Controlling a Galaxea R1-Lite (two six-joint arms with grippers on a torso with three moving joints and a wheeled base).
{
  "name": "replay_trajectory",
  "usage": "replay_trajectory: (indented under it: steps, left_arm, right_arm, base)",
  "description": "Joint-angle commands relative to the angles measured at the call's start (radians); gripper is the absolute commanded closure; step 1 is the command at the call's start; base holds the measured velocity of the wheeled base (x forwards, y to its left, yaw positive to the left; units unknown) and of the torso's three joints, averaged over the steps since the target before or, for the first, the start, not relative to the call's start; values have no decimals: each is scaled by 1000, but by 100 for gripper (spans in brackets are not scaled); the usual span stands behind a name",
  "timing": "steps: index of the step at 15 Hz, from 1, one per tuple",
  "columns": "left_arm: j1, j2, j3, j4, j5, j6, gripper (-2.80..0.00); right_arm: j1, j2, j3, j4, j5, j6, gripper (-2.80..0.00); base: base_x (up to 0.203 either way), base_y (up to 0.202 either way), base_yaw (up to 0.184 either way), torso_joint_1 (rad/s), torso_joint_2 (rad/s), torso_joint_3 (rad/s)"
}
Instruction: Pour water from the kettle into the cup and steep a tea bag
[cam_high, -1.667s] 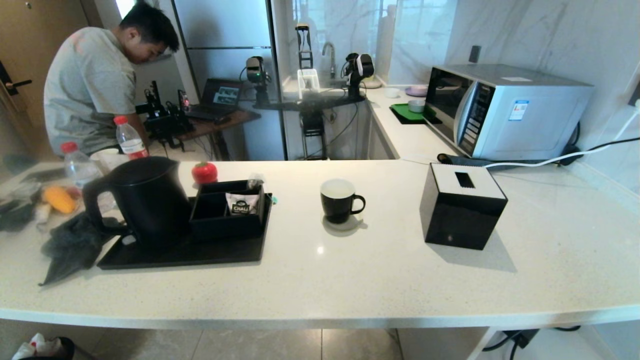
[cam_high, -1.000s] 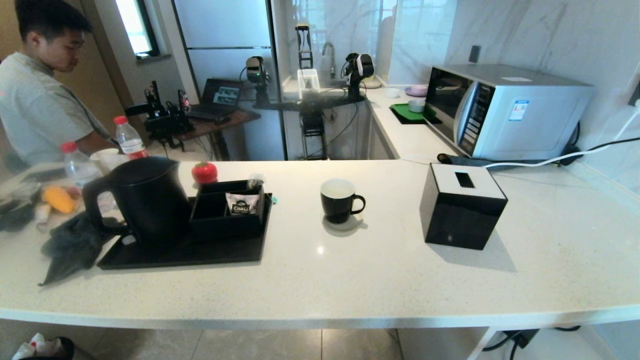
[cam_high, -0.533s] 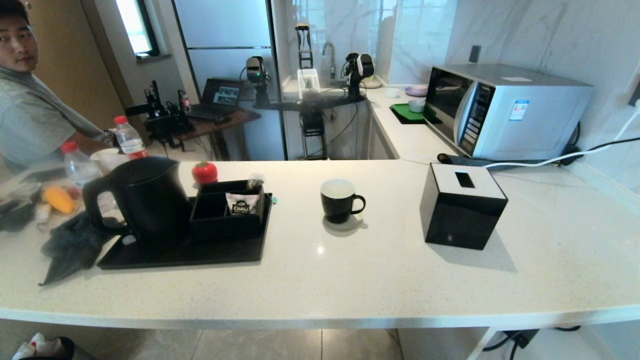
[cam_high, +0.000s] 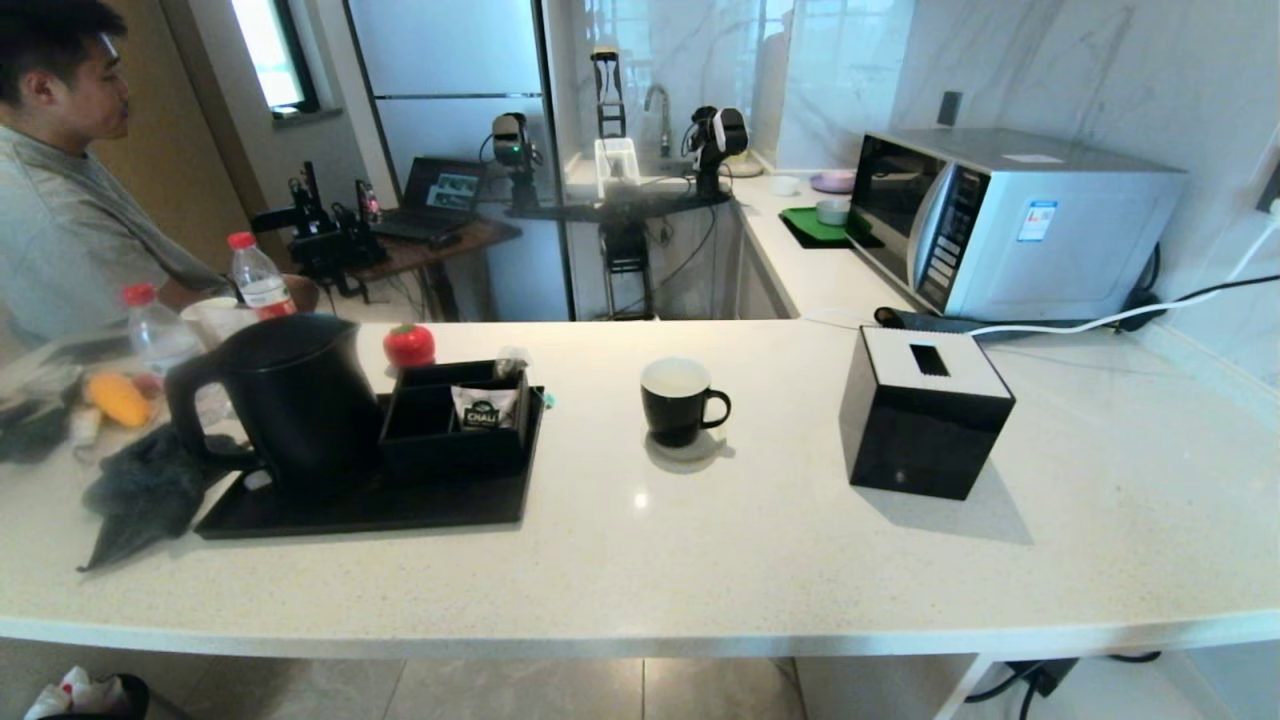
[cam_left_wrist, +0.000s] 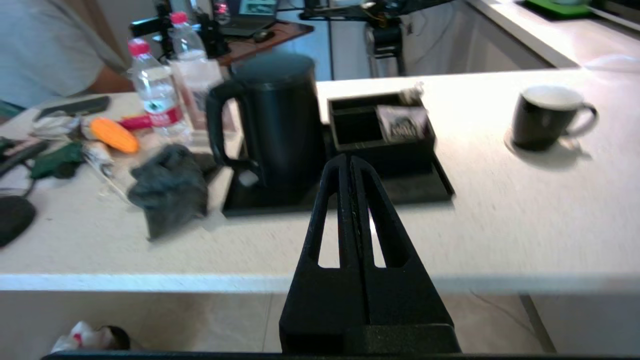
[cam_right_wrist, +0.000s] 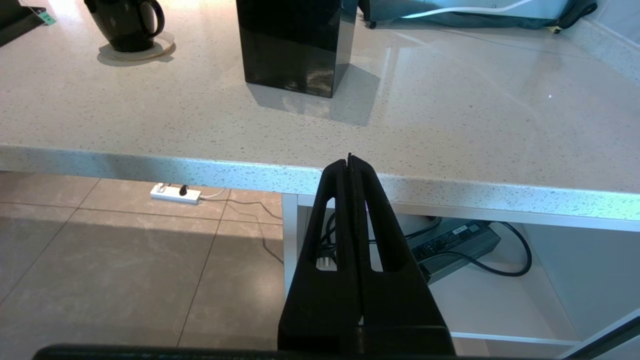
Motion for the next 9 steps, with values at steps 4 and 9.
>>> replay_trajectory:
  steps: [4, 9]
  left_arm:
    - [54, 428, -17, -203, 183, -40, 0]
    - [237, 795, 180, -697, 220, -73, -280]
  right_arm:
    - [0, 1, 0, 0, 0, -1, 0]
    - [0, 1, 0, 0, 0, -1, 0]
  base:
    - [0, 0, 0, 0, 0, 0]
    - [0, 0, 0, 0, 0, 0]
